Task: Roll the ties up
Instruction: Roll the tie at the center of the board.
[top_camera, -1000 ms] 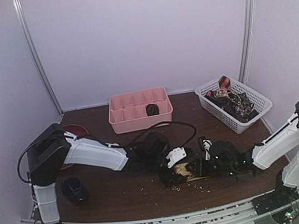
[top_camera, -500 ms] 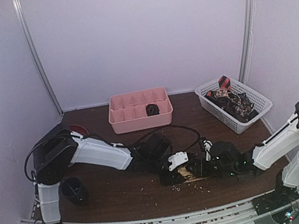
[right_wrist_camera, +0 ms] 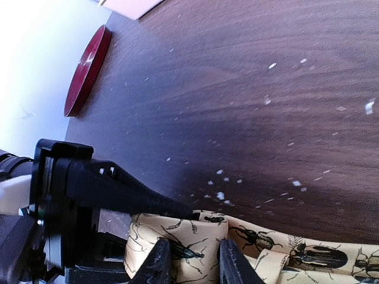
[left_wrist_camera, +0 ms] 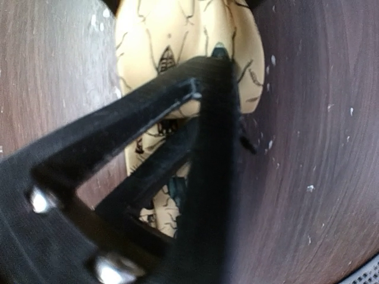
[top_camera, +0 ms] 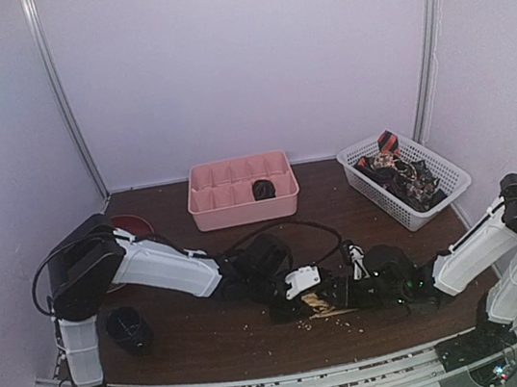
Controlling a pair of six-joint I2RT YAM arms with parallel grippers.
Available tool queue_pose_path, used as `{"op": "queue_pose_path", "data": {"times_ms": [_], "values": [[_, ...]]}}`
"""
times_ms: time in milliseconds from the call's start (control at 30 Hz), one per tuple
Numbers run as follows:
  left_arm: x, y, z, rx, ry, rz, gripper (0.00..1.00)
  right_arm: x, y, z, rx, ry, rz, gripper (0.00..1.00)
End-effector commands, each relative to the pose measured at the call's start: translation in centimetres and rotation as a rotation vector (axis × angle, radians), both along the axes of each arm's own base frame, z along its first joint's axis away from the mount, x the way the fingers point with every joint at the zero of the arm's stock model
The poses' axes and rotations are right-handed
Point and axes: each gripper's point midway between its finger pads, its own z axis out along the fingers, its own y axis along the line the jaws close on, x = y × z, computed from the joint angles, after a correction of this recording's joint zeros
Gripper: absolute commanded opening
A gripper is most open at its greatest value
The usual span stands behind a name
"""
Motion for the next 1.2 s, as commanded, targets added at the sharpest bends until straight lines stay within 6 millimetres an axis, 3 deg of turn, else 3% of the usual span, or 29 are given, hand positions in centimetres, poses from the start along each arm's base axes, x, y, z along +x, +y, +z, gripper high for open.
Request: {"op": "queue_pose_path", "data": {"times_ms": [0, 167, 233, 300, 400, 467, 533, 567, 667, 933, 1167], "values": [[0.7, 3.4, -0.4, 0.069, -0.013, 0.096, 0.48, -0.7, 1.3, -0.4, 0.05, 0.051, 0.042, 0.29], [1.0, 4.6, 1.9, 0.015, 0.005, 0.203, 0.59, -0.6, 1.0, -0.8, 0.037, 0.051, 0.031, 0.28], [0.4, 4.8, 2.4, -0.001, 0.043, 0.213, 0.82, -0.5, 0.8, -0.8, 0.028, 0.044, 0.029, 0.28], [-0.2, 5.1, 2.5, -0.004, 0.076, 0.214, 0.86, -0.5, 0.9, -0.7, 0.023, 0.041, 0.031, 0.28], [-0.3, 5.9, 2.4, -0.014, 0.09, 0.258, 0.8, -0.5, 1.0, -0.6, 0.023, 0.039, 0.035, 0.28], [-0.3, 6.5, 2.7, -0.041, 0.093, 0.301, 0.69, -0.6, 0.9, -0.6, 0.025, 0.04, 0.034, 0.28], [0.1, 7.0, 3.0, -0.073, 0.092, 0.358, 0.43, -0.6, 0.7, -0.6, 0.023, 0.04, 0.03, 0.28], [0.4, 7.4, 3.1, -0.087, 0.097, 0.404, 0.23, -0.6, 0.6, -0.6, 0.024, 0.04, 0.029, 0.28], [1.2, 8.4, 2.7, -0.101, 0.134, 0.49, 0.0, -0.6, 0.5, -0.8, 0.017, 0.04, 0.028, 0.28], [1.6, 6.3, 0.6, -0.126, 0.227, 0.523, 0.0, -0.6, 0.2, -0.9, 0.006, 0.036, 0.022, 0.28], [0.7, 4.0, 0.9, -0.178, 0.274, 0.47, 0.0, -0.7, -0.1, -0.7, -0.008, 0.025, 0.023, 0.28]]}}
